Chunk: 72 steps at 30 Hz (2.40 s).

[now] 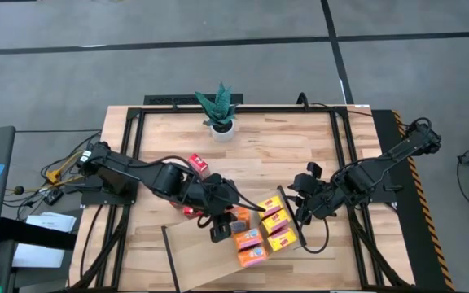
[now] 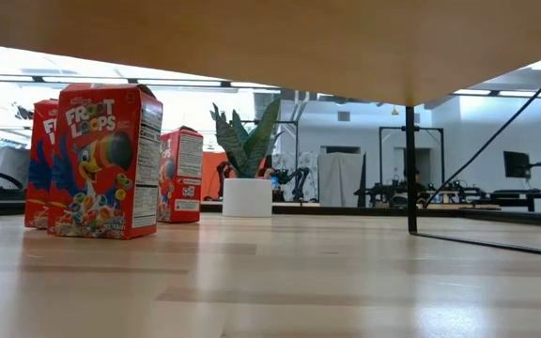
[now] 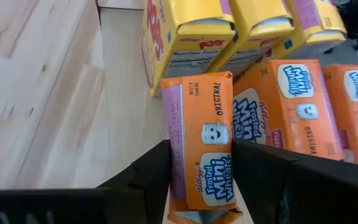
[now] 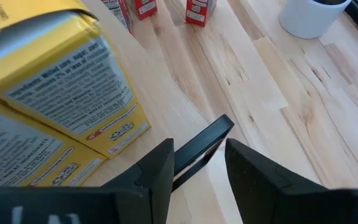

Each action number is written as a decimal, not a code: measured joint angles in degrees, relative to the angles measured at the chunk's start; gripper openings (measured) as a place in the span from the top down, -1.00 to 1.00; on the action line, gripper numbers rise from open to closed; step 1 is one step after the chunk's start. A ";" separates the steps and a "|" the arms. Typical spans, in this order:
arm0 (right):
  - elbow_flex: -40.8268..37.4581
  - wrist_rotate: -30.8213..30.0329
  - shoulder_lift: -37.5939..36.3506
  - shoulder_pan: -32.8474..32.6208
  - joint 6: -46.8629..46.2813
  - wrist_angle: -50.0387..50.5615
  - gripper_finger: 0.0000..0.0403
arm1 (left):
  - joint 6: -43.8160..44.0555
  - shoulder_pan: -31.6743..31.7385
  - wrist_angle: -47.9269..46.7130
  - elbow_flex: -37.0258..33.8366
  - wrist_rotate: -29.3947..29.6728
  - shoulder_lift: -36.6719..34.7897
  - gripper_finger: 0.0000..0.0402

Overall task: Stack cereal on shelf
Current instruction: Put the orange cereal box on the shelf aligned with the orange cereal boxes

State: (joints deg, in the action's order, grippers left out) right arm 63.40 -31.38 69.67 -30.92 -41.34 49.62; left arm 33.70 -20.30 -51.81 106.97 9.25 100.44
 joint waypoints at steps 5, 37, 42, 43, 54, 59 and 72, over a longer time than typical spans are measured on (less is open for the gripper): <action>0.00 0.00 0.00 0.00 0.00 -0.02 0.14 | -0.01 0.01 0.13 0.01 0.05 0.00 0.26; 0.00 0.01 0.00 0.00 -0.15 0.00 0.11 | 1.10 0.32 2.69 0.02 -0.79 -0.02 -0.15; 0.00 0.02 0.00 0.00 -0.13 0.00 0.12 | 1.31 0.32 2.09 2.14 -1.93 -0.43 -0.16; 0.00 0.02 0.00 0.00 -0.13 0.00 0.13 | 1.31 0.32 1.57 2.79 -1.90 -0.44 -0.16; 0.00 0.02 0.00 0.00 -0.09 -0.02 0.16 | 5.62 -3.24 -19.88 9.72 14.68 -0.42 0.09; 0.00 0.04 0.00 0.00 0.02 -0.01 0.14 | 10.28 -6.35 -21.14 8.13 15.23 -0.16 0.48; 0.00 0.11 0.00 0.00 1.33 0.00 0.17 | 15.54 -9.43 -14.04 1.20 17.41 0.04 0.95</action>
State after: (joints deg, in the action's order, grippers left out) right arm 63.40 -31.27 69.67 -30.92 -40.01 49.63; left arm 49.23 -29.74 -65.85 108.17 26.66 100.49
